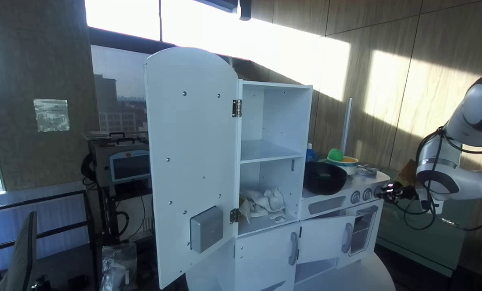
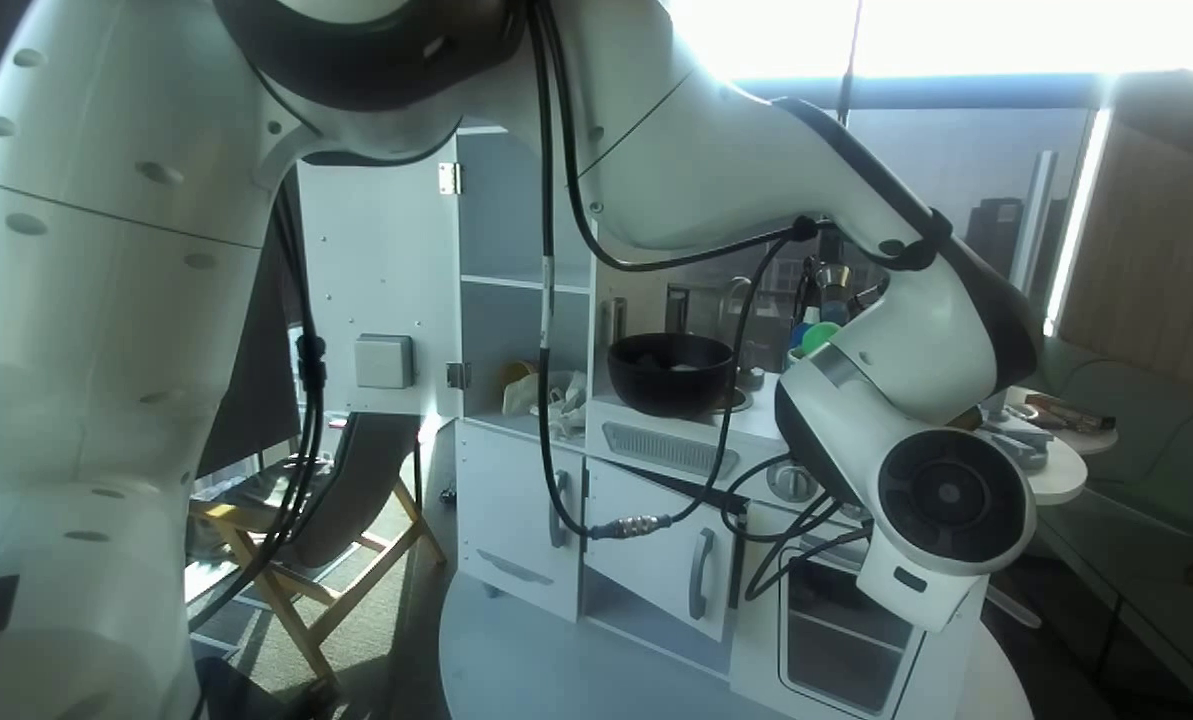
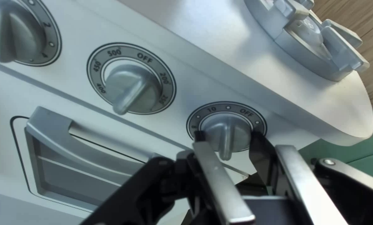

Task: Turn the knobs on the toy stove

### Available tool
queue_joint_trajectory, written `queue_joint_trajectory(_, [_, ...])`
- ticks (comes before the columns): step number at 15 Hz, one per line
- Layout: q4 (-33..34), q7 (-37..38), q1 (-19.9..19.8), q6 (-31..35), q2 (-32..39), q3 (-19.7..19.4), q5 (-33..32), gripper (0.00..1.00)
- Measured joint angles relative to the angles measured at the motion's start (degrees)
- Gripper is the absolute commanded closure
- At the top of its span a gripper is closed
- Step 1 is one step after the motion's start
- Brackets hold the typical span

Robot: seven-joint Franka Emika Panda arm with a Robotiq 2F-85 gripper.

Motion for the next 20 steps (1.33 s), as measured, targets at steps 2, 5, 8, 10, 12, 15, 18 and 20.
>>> queue_joint_trajectory(2, [-0.23, -1.49, 0.39, 1.38, -0.41, 0.05, 0.0, 0.87])
queue_joint_trajectory(5, [-0.27, -4.34, 0.98, 3.85, -0.97, 0.14, 0.1, 0.98])
queue_joint_trajectory(8, [-0.34, -8.31, 1.57, 5.98, -1.35, 0.26, 1.95, 0.94])
queue_joint_trajectory(10, [-0.43, -11.58, 2.18, 7.48, -1.5, 0.29, 3.95, 0.94])
queue_joint_trajectory(12, [-0.51, -15.62, 2.88, 9.07, -1.67, 0.3, 6.59, 0.94])
queue_joint_trajectory(15, [-0.68, -26.59, 4.43, 12.4, -2.12, 0.27, 13.76, 0.94])
queue_joint_trajectory(18, [-0.68, -38.95, 6.53, 14.15, -2.2, -0.99, 21.25, 0.94])
queue_joint_trajectory(20, [-0.93, -46.85, 8.72, 14.23, -2.2, -2.99, 25.58, 0.94])
